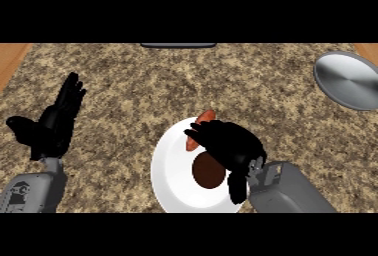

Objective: Pick the cupcake from the plate and place it in the pan

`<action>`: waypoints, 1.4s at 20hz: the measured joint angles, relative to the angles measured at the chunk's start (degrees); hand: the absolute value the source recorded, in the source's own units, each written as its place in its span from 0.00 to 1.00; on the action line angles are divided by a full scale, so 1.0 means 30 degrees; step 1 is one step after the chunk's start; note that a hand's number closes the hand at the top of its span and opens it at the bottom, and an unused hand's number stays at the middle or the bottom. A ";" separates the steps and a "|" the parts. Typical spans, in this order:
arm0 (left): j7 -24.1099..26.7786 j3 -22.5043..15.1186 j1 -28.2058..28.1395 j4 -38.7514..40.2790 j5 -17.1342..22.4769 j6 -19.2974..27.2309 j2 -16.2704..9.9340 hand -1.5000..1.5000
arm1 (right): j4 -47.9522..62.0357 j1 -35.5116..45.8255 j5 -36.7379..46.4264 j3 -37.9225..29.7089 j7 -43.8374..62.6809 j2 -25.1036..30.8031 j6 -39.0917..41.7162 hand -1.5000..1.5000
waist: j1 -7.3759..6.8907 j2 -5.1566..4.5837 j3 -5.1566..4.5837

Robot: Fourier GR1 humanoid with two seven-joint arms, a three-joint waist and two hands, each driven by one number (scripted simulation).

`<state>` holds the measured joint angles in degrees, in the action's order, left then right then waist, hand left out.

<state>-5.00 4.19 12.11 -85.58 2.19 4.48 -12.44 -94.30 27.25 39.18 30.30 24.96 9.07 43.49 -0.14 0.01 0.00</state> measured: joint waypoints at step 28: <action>-0.0117 0.0631 0.0674 0.0580 -0.0658 -0.0399 0.0549 0.50 | 0.4153 -0.0590 0.5635 0.0903 -0.5785 -0.1321 -0.1792 1.00 | 0.0040 0.0247 -0.0039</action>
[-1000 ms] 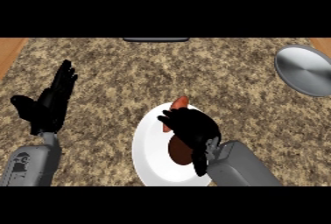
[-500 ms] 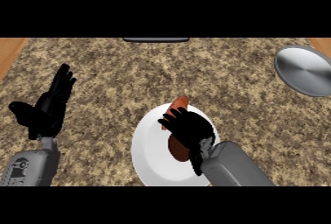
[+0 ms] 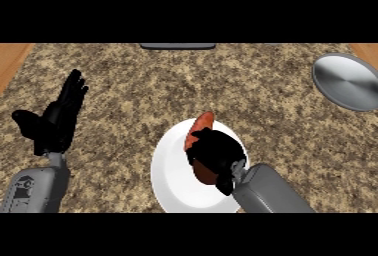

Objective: Pick the cupcake from the plate and place it in the pan

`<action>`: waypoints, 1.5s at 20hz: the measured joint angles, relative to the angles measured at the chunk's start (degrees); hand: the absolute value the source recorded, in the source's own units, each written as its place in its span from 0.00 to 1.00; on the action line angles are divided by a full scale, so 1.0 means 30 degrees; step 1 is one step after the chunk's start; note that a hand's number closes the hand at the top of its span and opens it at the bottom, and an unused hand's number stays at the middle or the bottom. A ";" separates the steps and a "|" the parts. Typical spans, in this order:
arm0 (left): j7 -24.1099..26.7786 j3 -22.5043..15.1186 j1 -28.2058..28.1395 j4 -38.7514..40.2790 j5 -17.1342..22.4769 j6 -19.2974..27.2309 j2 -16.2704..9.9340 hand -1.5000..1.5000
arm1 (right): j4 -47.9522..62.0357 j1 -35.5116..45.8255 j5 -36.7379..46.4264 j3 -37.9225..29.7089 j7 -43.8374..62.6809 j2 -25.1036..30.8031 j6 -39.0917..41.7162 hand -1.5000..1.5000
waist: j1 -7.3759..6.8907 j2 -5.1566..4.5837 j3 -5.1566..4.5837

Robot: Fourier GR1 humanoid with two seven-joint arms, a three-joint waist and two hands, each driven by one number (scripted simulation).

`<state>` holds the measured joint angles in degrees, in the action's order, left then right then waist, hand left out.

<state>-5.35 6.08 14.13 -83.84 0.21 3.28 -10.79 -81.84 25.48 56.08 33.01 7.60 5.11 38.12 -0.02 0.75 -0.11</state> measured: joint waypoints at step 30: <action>0.0068 0.0439 -0.0515 -0.0487 0.0227 -0.0417 -0.0156 0.50 | -0.8416 -0.4107 -0.5401 -1.4514 -0.0984 0.4781 -0.5837 1.00 | 0.0076 -0.0231 0.0040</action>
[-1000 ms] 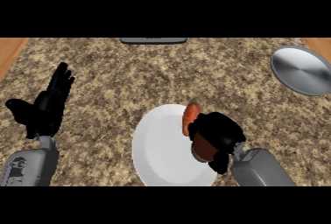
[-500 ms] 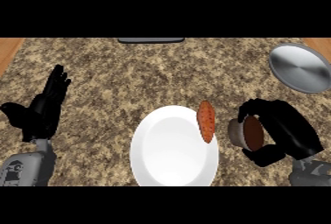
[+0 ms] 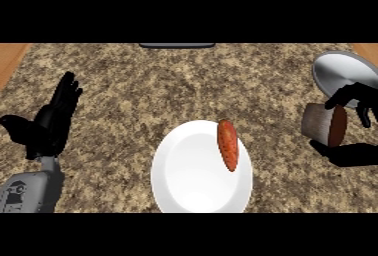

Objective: Pick the cupcake from the plate and place it in the pan

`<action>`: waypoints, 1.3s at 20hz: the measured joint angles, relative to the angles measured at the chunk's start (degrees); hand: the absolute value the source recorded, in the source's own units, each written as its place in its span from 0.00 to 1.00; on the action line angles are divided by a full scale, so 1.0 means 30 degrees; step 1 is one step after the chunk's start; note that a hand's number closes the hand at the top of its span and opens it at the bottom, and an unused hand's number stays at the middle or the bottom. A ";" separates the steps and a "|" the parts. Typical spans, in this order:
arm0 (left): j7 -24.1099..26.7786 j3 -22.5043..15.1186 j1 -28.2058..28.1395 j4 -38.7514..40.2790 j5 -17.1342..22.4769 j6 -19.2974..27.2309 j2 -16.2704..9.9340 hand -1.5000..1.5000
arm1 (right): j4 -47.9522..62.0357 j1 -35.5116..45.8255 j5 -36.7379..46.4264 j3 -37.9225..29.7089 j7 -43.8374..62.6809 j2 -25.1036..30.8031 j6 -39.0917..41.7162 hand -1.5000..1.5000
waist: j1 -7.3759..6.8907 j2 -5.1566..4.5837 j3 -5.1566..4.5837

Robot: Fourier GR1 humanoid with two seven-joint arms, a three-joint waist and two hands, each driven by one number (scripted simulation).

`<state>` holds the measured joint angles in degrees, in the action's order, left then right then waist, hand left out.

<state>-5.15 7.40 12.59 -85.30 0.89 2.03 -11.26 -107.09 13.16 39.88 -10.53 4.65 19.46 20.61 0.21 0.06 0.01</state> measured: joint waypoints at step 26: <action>-0.0044 -0.1246 0.1729 0.0509 -0.0692 0.0180 0.1046 0.50 | 2.4736 0.9589 0.1226 -0.6149 -0.9539 0.6911 -0.9271 1.00 | -0.1768 -0.0768 0.0137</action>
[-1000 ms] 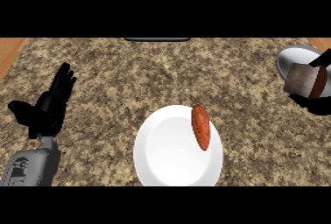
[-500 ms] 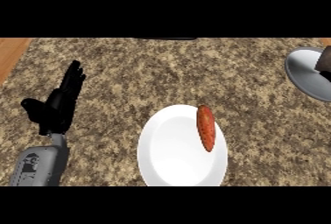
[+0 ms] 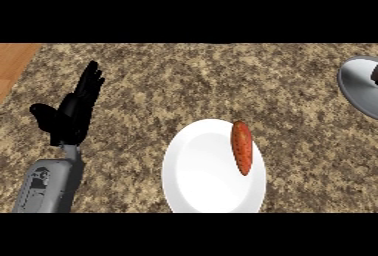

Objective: Pick the cupcake from the plate and place it in the pan

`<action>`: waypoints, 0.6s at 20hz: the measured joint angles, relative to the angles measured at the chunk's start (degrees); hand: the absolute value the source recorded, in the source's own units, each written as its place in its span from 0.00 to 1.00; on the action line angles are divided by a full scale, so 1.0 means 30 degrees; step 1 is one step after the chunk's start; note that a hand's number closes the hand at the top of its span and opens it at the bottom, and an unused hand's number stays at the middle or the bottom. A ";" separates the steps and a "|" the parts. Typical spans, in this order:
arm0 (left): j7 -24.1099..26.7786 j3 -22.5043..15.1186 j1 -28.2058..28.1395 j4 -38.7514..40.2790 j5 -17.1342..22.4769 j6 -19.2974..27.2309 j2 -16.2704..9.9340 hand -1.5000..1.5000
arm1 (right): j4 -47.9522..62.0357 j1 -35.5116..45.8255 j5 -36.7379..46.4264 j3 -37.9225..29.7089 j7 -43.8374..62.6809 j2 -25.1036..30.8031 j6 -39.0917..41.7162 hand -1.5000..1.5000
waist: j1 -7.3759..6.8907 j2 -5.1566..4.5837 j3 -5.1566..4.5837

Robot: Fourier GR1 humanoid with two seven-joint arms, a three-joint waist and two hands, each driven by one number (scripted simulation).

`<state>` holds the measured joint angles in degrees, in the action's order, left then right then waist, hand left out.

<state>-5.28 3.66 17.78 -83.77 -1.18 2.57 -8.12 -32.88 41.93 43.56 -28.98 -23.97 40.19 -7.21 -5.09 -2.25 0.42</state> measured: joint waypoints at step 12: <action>0.0155 -0.0153 0.0183 0.0069 0.0082 -0.0238 0.0081 0.50 | 0.5724 0.1186 -0.0601 -0.0813 -0.1116 0.0439 0.3099 0.00 | -0.0461 -0.0254 0.0071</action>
<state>-4.82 3.20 18.32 -83.56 -0.94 1.85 -7.88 -15.71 45.49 41.76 -31.42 -27.32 41.51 2.09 -6.48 -3.01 0.63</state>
